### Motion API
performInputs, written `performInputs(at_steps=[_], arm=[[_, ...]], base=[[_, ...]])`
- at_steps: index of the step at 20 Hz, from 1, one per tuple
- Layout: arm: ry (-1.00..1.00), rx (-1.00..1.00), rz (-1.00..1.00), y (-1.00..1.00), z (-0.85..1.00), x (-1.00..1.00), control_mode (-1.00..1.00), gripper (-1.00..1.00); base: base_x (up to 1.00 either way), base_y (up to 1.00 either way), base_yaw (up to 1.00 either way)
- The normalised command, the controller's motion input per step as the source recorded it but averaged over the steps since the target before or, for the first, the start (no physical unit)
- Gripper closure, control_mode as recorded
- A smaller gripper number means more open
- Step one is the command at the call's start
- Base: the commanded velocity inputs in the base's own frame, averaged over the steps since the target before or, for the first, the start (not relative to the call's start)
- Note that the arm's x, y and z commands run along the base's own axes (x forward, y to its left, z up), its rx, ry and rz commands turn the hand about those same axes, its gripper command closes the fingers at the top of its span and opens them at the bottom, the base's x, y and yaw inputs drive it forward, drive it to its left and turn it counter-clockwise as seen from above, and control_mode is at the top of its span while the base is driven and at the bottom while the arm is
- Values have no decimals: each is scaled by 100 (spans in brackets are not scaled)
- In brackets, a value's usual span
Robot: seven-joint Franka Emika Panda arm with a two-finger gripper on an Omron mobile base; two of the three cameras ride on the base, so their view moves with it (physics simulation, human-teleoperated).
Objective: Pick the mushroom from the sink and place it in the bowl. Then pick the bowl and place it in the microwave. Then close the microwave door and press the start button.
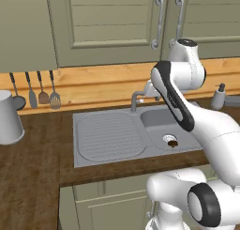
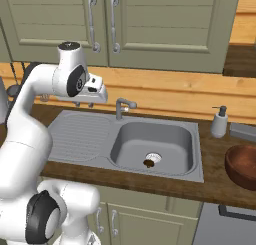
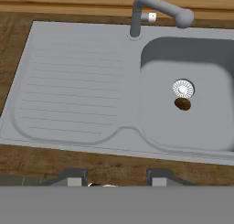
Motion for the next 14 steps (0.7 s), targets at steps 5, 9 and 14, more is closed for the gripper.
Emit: performInputs(at_steps=[5, 9, 14], arm=[[-1, 0, 0, 0, -6, -16, -100, -100], [-2, 5, 0, -46, -53, 0, -100, -100], [10, 14, 0, -98, -64, 2, -100, -100]], base=[[0, 0, 0], [0, 0, 0], [0, 0, 0]])
